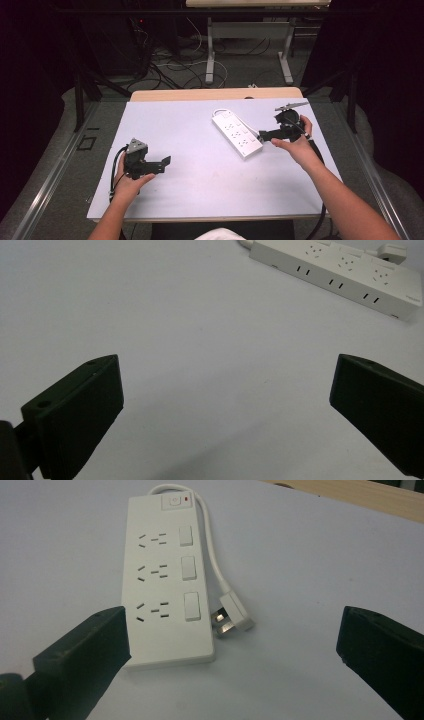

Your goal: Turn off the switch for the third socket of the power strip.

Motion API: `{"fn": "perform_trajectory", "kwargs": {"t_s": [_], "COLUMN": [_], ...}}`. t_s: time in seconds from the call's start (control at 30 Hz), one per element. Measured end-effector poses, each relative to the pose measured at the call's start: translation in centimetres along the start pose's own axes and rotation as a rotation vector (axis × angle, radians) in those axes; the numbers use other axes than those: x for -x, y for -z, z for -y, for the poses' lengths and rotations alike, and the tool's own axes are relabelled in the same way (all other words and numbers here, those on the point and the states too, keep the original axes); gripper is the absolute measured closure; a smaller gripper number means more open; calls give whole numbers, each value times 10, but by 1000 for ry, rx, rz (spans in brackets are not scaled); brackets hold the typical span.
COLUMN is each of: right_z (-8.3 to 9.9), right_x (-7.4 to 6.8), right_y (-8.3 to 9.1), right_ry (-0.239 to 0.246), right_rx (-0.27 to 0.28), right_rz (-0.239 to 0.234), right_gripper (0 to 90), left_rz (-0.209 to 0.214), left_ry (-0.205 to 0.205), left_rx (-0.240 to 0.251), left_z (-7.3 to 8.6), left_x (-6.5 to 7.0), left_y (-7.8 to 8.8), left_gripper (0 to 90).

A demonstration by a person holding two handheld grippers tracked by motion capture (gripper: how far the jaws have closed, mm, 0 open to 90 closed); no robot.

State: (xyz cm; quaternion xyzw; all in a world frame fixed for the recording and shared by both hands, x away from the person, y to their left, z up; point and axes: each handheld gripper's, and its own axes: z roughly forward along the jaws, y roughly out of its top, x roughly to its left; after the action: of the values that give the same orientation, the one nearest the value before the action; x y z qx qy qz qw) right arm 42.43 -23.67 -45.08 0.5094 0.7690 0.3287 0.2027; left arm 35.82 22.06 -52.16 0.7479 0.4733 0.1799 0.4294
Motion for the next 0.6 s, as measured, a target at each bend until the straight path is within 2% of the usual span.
{"fn": "perform_trajectory", "kwargs": {"t_s": [0.23,0.27,0.37,0.43,0.53,0.6], "right_z": [-5,-5,-6,-6,-7,-8], "right_x": [-1,-1,-2,-2,-3,-2], "right_y": [-7,-8,-11,-12,-15,-17], "right_ry": [25,23,26,31,34,41], "right_rx": [-38,-41,-50,-54,-61,-59], "right_rz": [10,14,18,18,22,23], "right_gripper": [12,21,60,88,156,164], "left_rz": [-5,-9,-10,-12,-11,-8], "left_ry": [-1,-11,4,-2,-8,-10], "left_rx": [-5,-7,-6,-7,-7,-12], "left_z": [0,0,0,0,0,0], "left_x": [0,0,0,0,0,0], "left_y": [0,0,0,0,0,0], "left_gripper": [5,7,12,12,12,12]}}
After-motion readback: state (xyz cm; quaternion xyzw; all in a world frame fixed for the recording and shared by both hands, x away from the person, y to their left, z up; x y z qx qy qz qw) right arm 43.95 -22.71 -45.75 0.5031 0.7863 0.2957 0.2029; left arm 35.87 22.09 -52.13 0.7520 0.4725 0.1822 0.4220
